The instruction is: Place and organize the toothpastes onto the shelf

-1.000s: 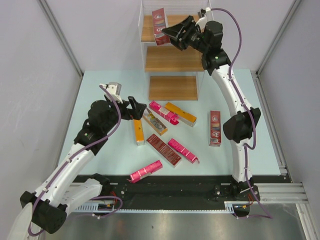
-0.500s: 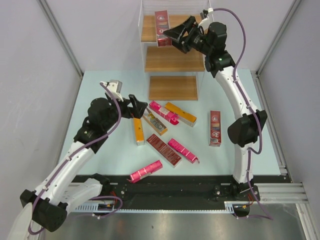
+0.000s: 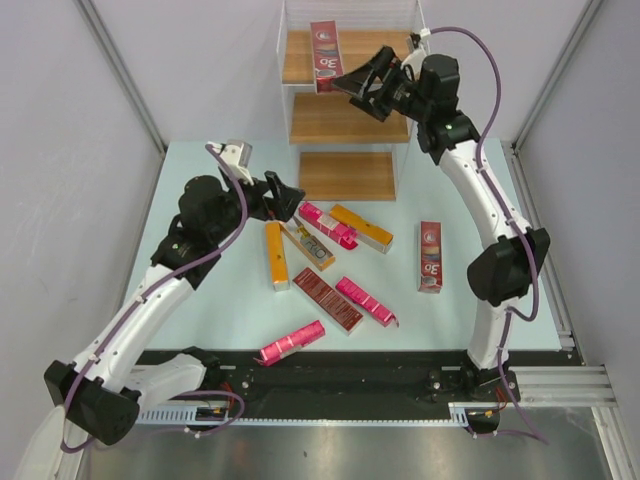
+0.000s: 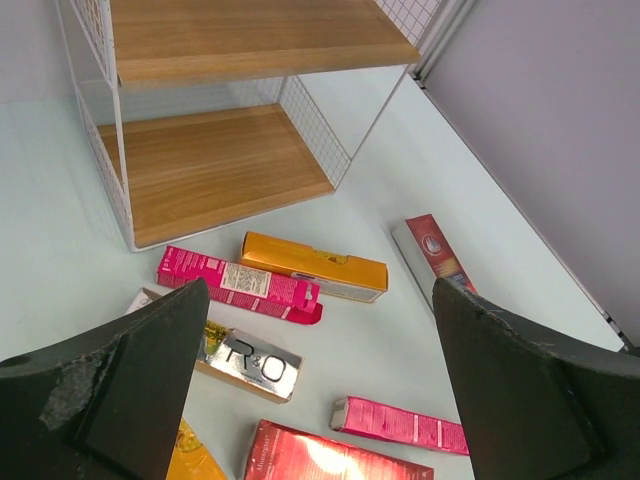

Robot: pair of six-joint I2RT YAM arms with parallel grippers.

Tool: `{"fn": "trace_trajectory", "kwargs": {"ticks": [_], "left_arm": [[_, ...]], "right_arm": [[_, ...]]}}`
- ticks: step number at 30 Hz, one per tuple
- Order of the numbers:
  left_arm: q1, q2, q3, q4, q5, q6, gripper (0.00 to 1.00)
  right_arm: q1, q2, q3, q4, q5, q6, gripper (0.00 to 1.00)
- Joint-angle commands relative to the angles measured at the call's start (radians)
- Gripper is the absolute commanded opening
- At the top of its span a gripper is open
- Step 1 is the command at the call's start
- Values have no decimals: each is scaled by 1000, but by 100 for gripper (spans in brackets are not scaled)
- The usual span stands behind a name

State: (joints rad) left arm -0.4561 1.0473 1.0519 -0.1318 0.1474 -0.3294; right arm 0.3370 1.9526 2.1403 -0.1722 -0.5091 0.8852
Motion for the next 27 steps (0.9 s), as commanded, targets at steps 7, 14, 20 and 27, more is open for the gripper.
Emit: {"fn": "trace_trajectory", "kwargs": {"ticks": [7, 14, 20, 27], "left_arm": [[-4, -49, -59, 31, -12, 29, 100], [-6, -61, -130, 49, -8, 15, 100], [-6, -62, -153, 34, 17, 3, 100], [-4, -87, -214, 37, 37, -30, 100]], "right_arm": [[-4, -328, -328, 45, 89, -98, 100], [123, -589, -614, -56, 405, -279, 98], [247, -745, -807, -237, 748, -347, 98], [254, -846, -1111, -374, 1006, -321, 99]]}}
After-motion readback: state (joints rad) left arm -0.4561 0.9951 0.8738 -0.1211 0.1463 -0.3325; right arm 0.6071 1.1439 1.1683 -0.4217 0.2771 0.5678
